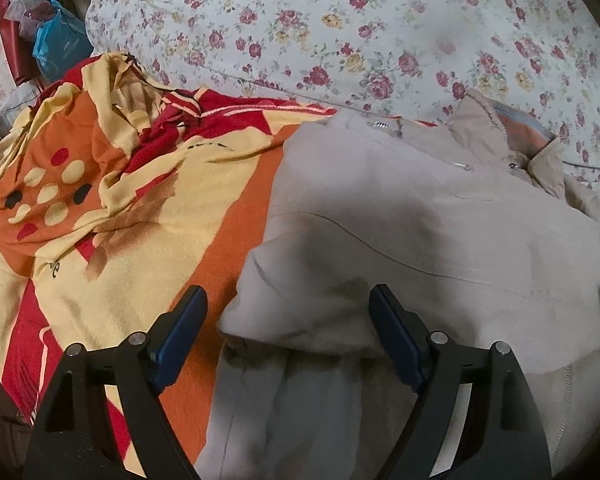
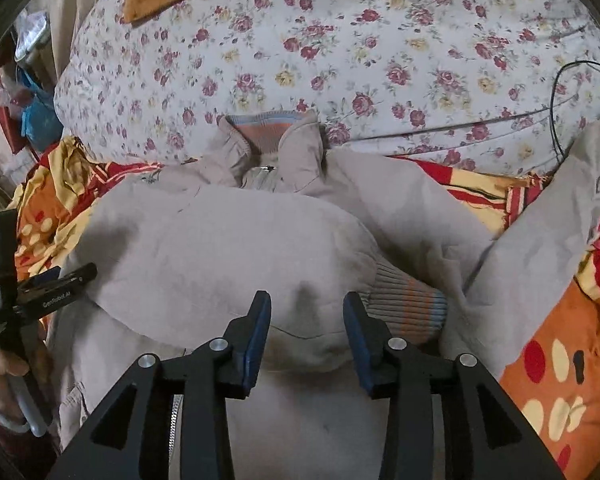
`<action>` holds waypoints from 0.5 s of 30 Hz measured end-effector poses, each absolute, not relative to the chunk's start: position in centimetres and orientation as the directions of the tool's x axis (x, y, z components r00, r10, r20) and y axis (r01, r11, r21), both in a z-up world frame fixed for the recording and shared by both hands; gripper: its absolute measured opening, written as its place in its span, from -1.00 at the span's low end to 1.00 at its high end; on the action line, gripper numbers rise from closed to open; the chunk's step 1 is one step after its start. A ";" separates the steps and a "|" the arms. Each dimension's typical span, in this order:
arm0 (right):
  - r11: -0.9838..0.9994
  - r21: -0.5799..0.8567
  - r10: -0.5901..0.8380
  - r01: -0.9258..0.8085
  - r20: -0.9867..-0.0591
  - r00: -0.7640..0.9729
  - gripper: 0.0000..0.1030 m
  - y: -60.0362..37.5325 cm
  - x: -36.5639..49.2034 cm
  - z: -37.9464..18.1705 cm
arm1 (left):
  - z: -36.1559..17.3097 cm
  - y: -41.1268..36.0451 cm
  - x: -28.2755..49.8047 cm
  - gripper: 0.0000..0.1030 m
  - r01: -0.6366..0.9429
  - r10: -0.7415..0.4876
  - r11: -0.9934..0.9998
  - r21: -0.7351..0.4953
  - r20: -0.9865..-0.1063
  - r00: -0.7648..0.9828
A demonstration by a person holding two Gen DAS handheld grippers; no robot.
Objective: Fold large clothes
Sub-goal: 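Lay the cuff flat on the jacket front and open the right tool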
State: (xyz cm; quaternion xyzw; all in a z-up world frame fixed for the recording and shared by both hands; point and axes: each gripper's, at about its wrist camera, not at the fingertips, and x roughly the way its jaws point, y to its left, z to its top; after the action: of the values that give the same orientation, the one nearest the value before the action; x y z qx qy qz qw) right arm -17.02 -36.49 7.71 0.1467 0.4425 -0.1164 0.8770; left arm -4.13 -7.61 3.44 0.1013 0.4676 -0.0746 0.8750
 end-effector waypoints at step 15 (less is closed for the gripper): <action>0.929 0.091 -0.115 0.359 -0.851 0.512 -0.09 -37.1 -15.6 5.4 | 2.6 -6.0 -2.2 0.62 0.156 -0.006 0.984 0.085 -0.861 0.509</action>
State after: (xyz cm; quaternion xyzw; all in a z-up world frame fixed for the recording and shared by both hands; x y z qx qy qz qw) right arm -15.58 -37.13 5.36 0.1288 0.4745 -0.1379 0.8598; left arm -2.17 -6.03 2.60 0.0760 0.4933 -0.0468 0.8653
